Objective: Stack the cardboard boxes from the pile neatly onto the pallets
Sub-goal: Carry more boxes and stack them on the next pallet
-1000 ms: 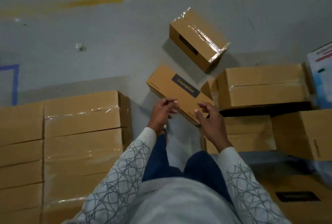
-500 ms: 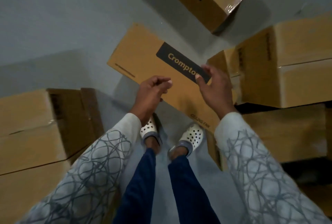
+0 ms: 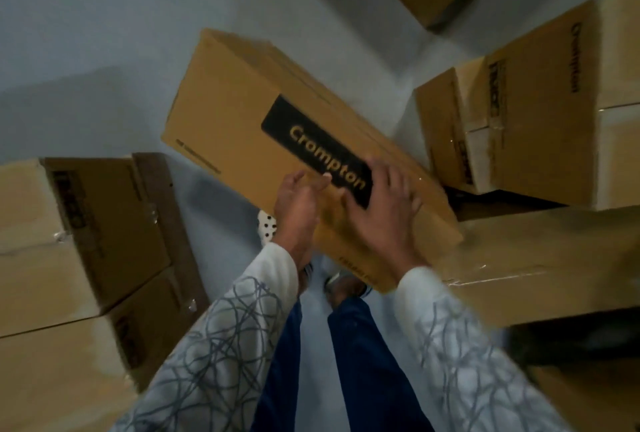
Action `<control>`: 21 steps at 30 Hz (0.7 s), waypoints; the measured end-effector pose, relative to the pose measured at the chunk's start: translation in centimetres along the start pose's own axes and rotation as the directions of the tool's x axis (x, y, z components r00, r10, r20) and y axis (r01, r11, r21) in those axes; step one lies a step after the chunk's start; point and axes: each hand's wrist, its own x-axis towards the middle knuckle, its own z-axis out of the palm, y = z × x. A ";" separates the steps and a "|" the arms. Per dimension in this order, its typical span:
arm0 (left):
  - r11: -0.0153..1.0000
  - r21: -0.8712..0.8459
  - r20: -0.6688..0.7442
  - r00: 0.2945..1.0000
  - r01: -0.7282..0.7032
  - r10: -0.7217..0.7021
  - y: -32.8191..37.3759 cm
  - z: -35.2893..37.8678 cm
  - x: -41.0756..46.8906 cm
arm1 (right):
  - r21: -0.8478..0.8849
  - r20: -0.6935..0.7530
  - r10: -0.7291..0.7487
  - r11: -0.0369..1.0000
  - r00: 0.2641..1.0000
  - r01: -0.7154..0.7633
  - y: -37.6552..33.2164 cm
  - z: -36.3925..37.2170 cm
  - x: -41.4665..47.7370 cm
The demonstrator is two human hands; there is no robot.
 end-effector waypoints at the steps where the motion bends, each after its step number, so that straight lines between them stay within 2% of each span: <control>1: 1.000 -0.013 -0.046 0.999 0.019 -0.020 -0.6 -0.4 -0.6 | -0.012 0.036 -0.026 1.000 0.999 0.026 -0.7 0.6 -2.2; 5: 0.969 -0.078 -0.126 0.961 0.236 -0.244 -4.7 -2.7 -0.3 | -0.050 0.231 -0.043 0.997 0.972 0.055 -1.3 2.6 -5.7; 7: 0.944 -0.131 -0.193 0.926 0.303 -0.324 -7.5 -4.0 1.9 | -0.032 0.236 -0.026 0.999 0.971 0.034 -0.8 3.2 -3.5; 11: 0.928 -0.218 -0.296 0.885 0.303 -0.359 -6.8 -5.1 2.4 | -0.070 0.144 0.024 0.997 0.989 -0.014 0.5 5.5 5.6; 15: 0.915 -0.319 -0.269 0.902 0.248 -0.339 -7.5 -4.5 3.7 | -0.076 0.245 0.102 0.993 0.964 -0.086 1.4 8.4 12.5; 18: 0.897 -0.380 -0.286 0.894 0.226 -0.346 -6.3 -4.5 3.6 | 0.020 0.205 0.134 0.990 0.969 -0.142 -0.3 8.0 12.7; 21: 0.881 -0.447 -0.337 0.883 0.156 -0.327 -4.7 -5.8 1.5 | 0.039 0.128 0.138 0.989 0.982 -0.144 -2.5 4.9 10.1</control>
